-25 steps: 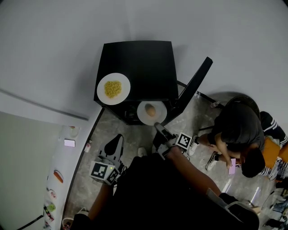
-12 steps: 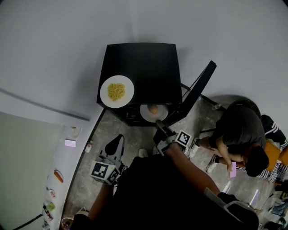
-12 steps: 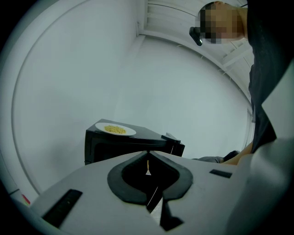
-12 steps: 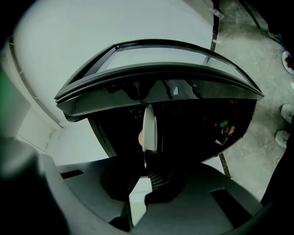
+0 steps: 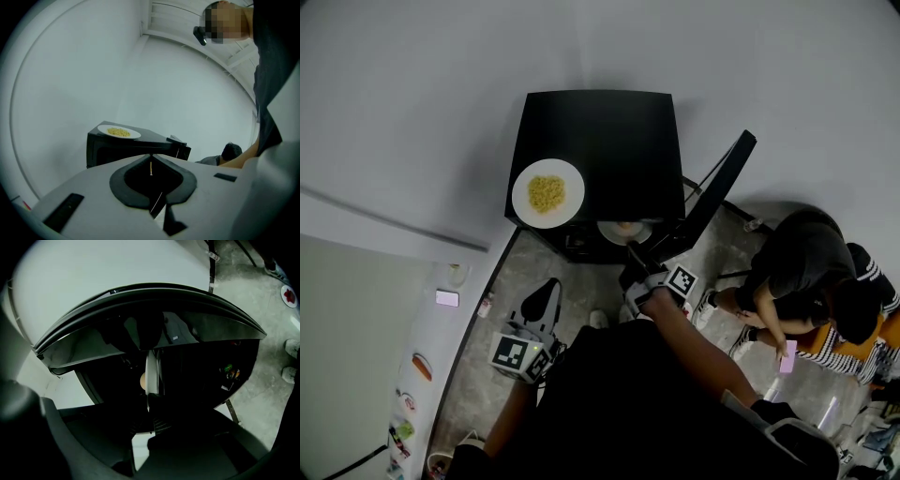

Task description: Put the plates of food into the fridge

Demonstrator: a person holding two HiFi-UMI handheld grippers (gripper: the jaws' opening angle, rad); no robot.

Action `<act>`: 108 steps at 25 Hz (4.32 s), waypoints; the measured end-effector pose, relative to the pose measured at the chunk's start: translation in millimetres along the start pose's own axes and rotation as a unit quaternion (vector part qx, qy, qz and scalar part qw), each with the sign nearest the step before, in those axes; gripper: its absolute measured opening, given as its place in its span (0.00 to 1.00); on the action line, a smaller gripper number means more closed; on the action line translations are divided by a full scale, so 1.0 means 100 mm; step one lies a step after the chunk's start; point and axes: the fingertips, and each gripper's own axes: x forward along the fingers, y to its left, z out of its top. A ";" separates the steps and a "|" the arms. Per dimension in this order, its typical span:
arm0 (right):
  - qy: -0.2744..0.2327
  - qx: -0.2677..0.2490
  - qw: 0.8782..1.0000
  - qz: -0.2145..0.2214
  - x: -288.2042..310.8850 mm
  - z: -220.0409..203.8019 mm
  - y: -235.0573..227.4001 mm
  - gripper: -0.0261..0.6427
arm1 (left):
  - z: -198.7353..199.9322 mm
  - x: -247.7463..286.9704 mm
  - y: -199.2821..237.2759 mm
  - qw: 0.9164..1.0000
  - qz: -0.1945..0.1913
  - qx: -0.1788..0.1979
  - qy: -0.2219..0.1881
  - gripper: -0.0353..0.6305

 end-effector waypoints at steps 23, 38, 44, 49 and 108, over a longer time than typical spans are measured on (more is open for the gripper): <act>-0.067 -0.008 0.996 -0.050 0.25 0.25 -0.24 0.09 | -0.07 0.03 -0.01 1.000 -0.007 -0.017 0.009 0.10; -0.073 -0.042 0.995 -0.059 0.20 0.30 -0.21 0.12 | -0.10 0.04 0.03 1.000 0.000 -0.019 0.011 0.10; -0.039 -0.064 0.995 -0.059 -0.02 0.23 -0.16 0.15 | -0.11 0.08 -0.04 1.000 -0.005 -0.017 0.006 0.10; -0.007 -0.112 0.993 -0.041 -0.18 0.16 -0.01 0.08 | -0.10 0.10 -0.12 1.000 -0.010 -0.018 0.006 0.10; 0.203 -0.596 0.747 0.210 -0.74 -1.35 1.86 0.08 | 0.13 0.14 0.07 0.931 -0.074 -0.331 -0.133 0.09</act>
